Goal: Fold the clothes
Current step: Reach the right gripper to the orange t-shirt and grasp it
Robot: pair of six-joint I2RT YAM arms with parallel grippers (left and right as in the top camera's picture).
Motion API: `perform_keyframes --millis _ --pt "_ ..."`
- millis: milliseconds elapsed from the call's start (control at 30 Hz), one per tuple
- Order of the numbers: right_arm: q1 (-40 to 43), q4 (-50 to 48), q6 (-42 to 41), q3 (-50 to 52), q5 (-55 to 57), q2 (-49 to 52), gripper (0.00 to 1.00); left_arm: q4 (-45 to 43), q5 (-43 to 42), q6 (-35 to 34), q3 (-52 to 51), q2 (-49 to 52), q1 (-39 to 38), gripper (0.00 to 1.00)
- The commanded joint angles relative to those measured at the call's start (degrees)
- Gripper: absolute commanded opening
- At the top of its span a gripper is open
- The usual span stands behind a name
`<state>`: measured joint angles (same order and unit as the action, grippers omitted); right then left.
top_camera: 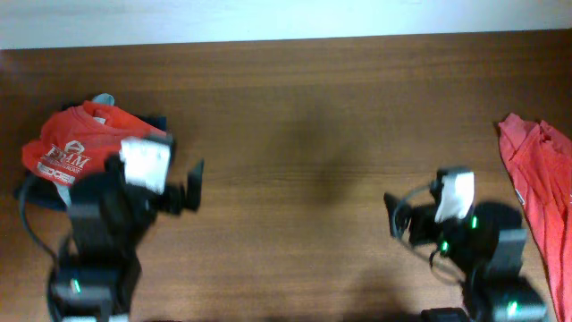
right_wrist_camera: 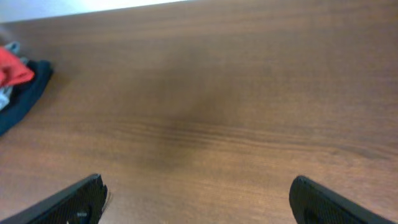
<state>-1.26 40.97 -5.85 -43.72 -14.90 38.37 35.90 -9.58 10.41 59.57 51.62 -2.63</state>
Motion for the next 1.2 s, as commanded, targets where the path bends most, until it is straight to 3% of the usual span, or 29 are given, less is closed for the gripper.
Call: perform_keyframes --millis 0,133,233,300,467,667,800,1167 --pt "-0.22 4.76 -0.44 -13.0 1.33 11.34 0.99 5.09 -0.24 -0.57 11.26 8.02 -0.31 0.99" --pt "-0.22 14.01 -0.02 -26.16 -8.79 23.37 0.98 8.35 -3.02 -1.29 17.22 13.92 -0.44 0.99" --pt "0.59 18.51 1.18 -32.37 -2.91 30.32 0.99 8.35 -8.74 -1.79 17.42 15.45 -0.44 0.99" --pt "3.15 20.76 -4.81 -36.0 3.89 34.36 0.99 8.96 -9.35 -1.81 17.42 16.06 -0.44 0.99" --pt "15.21 22.18 -10.25 -42.62 10.95 44.48 0.99 9.57 -9.35 -1.81 17.42 16.28 -0.44 0.99" --pt "30.01 18.91 -15.96 -44.44 14.75 57.59 0.85 9.66 -9.33 -1.81 17.42 16.31 -0.44 0.99" --pt "35.82 14.43 -15.89 -44.44 14.82 65.68 0.82 9.66 -9.33 -1.81 17.42 16.31 -0.44 0.99" --pt "38.58 -0.57 -15.67 -44.41 14.97 78.01 0.73 10.08 -9.33 -1.81 17.4 16.31 -0.48 0.99"
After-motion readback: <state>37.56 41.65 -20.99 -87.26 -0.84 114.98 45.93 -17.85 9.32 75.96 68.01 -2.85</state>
